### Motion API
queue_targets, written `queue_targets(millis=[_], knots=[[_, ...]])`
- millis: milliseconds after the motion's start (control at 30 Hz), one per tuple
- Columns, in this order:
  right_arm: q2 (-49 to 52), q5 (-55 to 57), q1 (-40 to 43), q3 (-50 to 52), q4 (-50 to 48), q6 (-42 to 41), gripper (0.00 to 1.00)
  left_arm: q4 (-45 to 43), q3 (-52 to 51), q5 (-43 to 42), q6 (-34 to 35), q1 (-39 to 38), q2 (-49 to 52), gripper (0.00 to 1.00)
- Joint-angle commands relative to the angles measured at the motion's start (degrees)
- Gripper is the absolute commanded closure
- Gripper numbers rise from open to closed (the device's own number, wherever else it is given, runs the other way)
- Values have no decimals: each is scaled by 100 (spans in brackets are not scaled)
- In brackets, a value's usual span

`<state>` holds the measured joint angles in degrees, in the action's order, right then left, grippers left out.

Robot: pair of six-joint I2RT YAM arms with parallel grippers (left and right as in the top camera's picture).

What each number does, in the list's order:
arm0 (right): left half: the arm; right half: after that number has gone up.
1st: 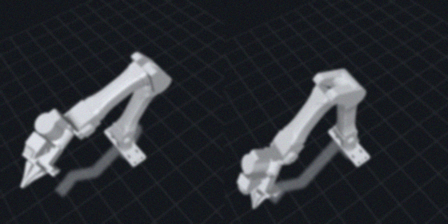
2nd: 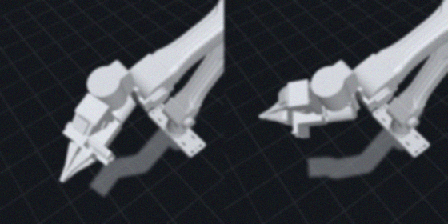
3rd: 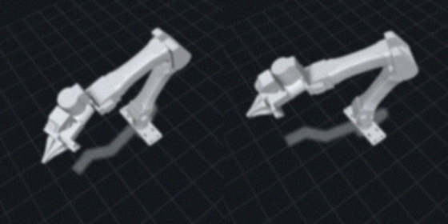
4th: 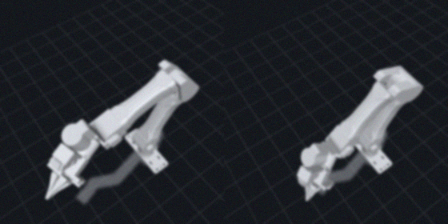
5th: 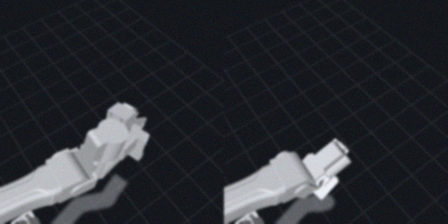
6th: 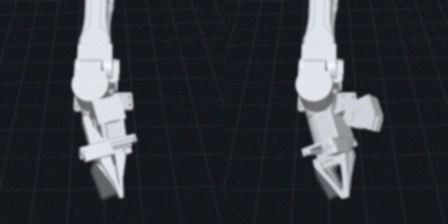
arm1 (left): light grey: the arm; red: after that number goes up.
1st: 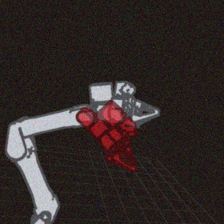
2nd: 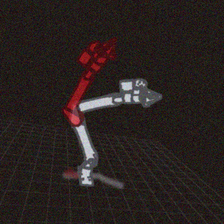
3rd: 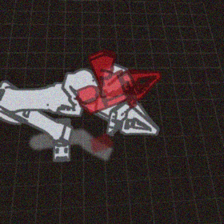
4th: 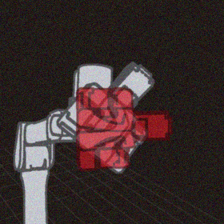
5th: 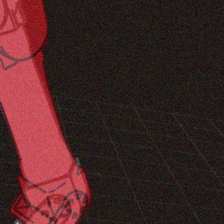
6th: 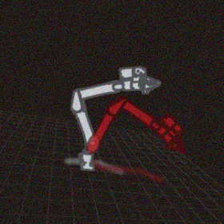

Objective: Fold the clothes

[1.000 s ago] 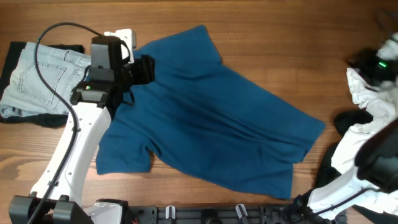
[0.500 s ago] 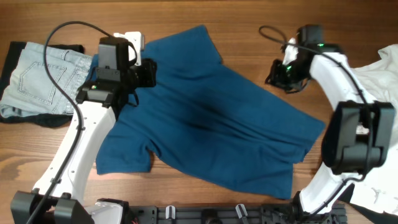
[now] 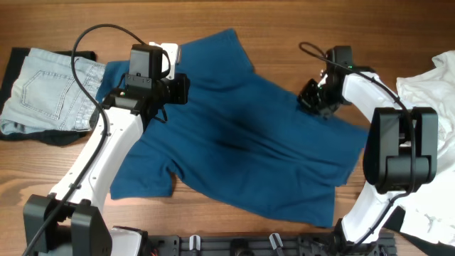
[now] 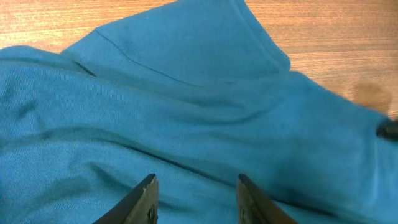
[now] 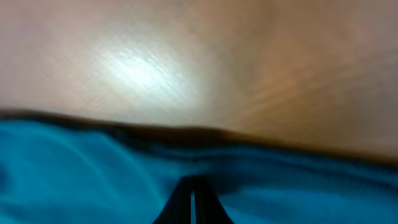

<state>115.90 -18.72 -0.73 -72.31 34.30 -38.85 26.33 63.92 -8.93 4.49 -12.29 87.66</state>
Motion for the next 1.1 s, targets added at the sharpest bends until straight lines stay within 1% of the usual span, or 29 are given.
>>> queue_targets(millis=[0, 100, 167, 233, 267, 333, 433, 500, 533, 600, 667, 700, 767, 800, 867, 933, 1033, 1067], knots=[[914, 83, -125, 221, -1429, -1029, 96, -33, 11, -85, -127, -20, 28, 57], [1152, -356, -195, 208, -3005, -1088, 96, -35, 11, -85, -127, -20, 28, 54], [1182, -431, -210, 199, -3823, -1086, 96, -37, 11, -87, -127, -20, 28, 48], [1161, -435, -192, 85, -4350, -1027, 96, -37, 11, -85, -129, -20, 28, 44], [1156, -487, -166, -28, -4500, -846, 96, -48, 11, -85, -131, -20, 31, 42], [1097, -828, -79, -332, -4483, -354, 96, -133, 11, -85, -166, -20, 39, 41], [745, -1379, 111, -726, -3917, 535, 94, -302, 9, -59, -284, -35, 98, 42], [411, -1414, 234, -848, -3373, 1078, 88, -380, 9, -63, -286, -35, 153, 42], [125, -1388, 332, -907, -2927, 1451, 85, -422, 9, -72, -422, -35, 216, 44], [-369, -1132, 501, -955, -2087, 1823, 75, -479, 9, -72, -632, -42, 365, 47], [-782, -752, 660, -955, -1362, 1943, 59, -614, 11, -140, -763, -48, 584, 48], [-984, -503, 765, -955, -946, 1963, 53, -730, 11, -216, -852, -48, 713, 48], [-1283, -245, 968, -955, -238, 1996, 50, -1088, 11, -310, -933, -52, 1012, 48], [-1425, -251, 1134, -955, 302, 2240, 46, -1550, 13, -369, -1054, -52, 1366, 48], [-1434, -249, 1211, -955, 654, 2380, 44, -1921, 22, -372, -1054, -50, 1674, 48], [-1410, -101, 1233, -927, 1102, 2389, 44, -2507, 68, -365, -1071, -50, 2179, 51], [-1410, -31, 1226, -789, 1314, 2389, 44, -3171, 118, -310, -1032, -50, 2695, 62], [-1410, -28, 1224, -743, 1340, 2389, 44, -3335, 144, -236, -1003, -50, 2846, 64]])
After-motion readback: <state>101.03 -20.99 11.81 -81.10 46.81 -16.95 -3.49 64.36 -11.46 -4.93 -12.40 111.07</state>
